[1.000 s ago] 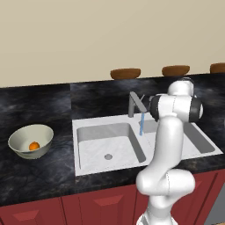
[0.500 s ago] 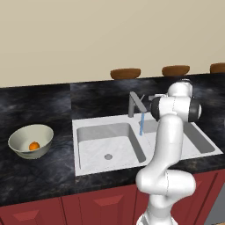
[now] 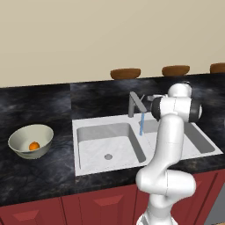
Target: Pick the potatos from the sink and place them in one bowl. Place the tangerine in the other bowl. Then turn off the sink faucet.
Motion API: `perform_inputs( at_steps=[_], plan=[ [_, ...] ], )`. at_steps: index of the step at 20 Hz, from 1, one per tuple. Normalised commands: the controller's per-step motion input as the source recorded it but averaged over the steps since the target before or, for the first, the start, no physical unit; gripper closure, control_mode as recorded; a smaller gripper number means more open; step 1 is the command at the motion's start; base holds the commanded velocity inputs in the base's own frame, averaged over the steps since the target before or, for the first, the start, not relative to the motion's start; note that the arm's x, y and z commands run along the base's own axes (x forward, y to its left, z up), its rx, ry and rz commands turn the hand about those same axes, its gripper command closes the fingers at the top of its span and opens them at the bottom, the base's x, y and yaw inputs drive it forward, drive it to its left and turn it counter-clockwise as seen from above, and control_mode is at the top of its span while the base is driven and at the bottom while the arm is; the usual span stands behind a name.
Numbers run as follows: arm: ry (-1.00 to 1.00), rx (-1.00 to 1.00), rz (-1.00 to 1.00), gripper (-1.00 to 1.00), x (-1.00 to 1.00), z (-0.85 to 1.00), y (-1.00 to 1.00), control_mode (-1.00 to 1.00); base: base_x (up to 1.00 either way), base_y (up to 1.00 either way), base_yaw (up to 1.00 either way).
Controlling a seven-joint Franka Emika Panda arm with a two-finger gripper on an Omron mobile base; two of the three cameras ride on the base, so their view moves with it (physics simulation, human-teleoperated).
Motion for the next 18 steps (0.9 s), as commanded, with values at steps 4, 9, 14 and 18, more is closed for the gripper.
perform_inputs(
  at_steps=[4, 9, 14, 18],
  plan=[
    [-0.04, 0.04, -0.02, -1.0, 0.0, 0.0, 0.24, -1.0, 0.0, 0.0, 0.0],
    [-0.01, 0.03, 0.0, -1.0, 0.0, 0.0, 0.03, -1.0, 0.0, 0.0, 0.0],
    [0.0, 0.02, 0.0, -1.0, 0.08, 0.0, -0.08, -1.0, 0.0, 0.0, 0.0],
    [0.0, 0.01, 0.0, -1.0, 0.15, -0.03, -0.27, -1.0, 0.0, 0.0, 0.0]
  ],
)
